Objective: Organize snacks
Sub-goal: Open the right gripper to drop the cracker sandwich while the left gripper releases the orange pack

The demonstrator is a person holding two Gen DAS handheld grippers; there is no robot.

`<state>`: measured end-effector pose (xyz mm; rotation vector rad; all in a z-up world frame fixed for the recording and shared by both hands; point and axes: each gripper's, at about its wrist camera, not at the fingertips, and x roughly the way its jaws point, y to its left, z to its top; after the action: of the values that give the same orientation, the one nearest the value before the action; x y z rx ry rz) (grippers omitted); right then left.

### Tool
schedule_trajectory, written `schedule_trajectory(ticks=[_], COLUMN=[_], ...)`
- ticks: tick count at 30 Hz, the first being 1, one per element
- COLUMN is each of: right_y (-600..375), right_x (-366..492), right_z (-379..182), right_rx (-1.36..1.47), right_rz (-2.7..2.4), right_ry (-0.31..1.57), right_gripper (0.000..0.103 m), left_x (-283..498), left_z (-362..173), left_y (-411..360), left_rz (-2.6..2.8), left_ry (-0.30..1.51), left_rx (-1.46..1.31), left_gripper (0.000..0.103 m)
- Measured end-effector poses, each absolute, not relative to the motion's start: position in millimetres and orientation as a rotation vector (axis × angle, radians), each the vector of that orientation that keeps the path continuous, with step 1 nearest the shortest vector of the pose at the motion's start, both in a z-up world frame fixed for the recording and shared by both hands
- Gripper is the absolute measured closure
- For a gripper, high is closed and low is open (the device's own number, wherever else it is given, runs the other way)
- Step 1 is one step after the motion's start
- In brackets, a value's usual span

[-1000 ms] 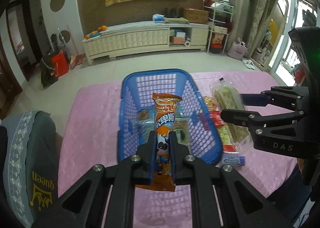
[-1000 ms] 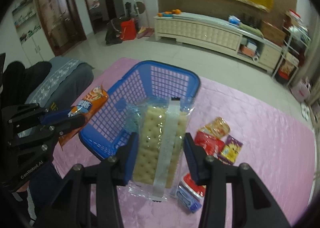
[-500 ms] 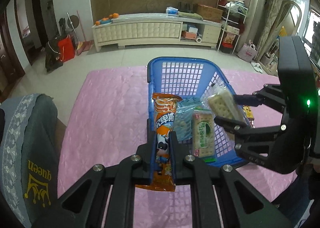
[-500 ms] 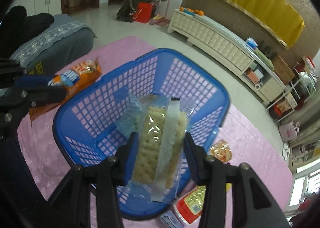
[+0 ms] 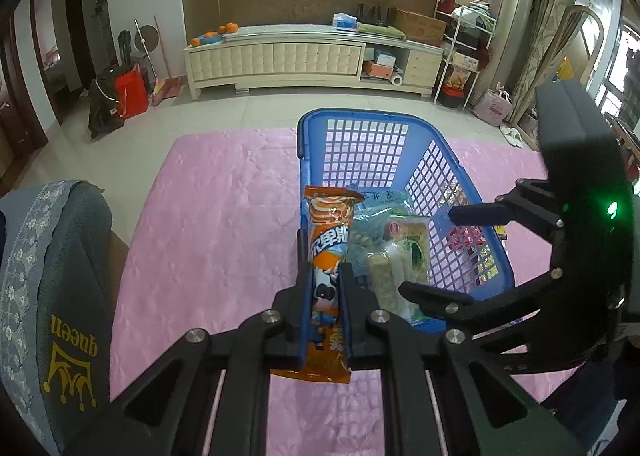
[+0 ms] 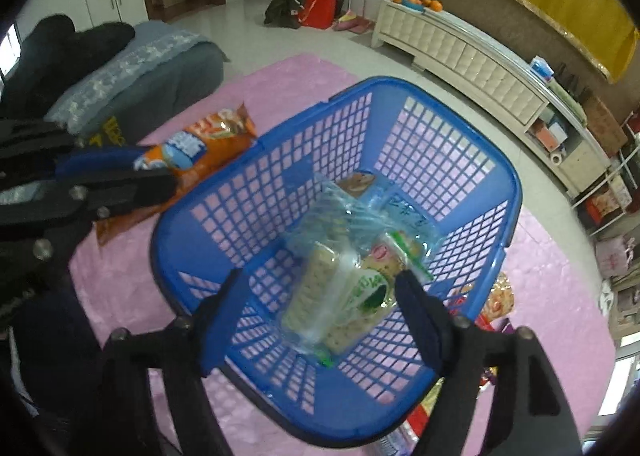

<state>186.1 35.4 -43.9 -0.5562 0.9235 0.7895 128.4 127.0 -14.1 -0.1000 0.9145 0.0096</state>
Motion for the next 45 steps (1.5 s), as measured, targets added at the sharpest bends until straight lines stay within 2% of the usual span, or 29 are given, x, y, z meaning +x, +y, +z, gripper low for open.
schedule_trajectory(ticks=[19,32,45], right_y=[-26,-72,-89], right_x=[186,213,231], right_z=[-12,-28,-46], right_rx=[-0.362,-0.169,-0.109], right_rz=[0.706,0.605,0.558], right_ry=[0.896,0.957,1.003], right_gripper=[0.019,0.019,0.019], left_x=[125,163,189], left_z=[-2,-25,-46], left_y=[97,70,55], left_rz=[-0.040,-0.138,-0.175], left_ry=[0.900,0.943,0.990], left_rx=[-0.041,-0.021,-0.009], left_gripper=[0.092,0.092,0.092])
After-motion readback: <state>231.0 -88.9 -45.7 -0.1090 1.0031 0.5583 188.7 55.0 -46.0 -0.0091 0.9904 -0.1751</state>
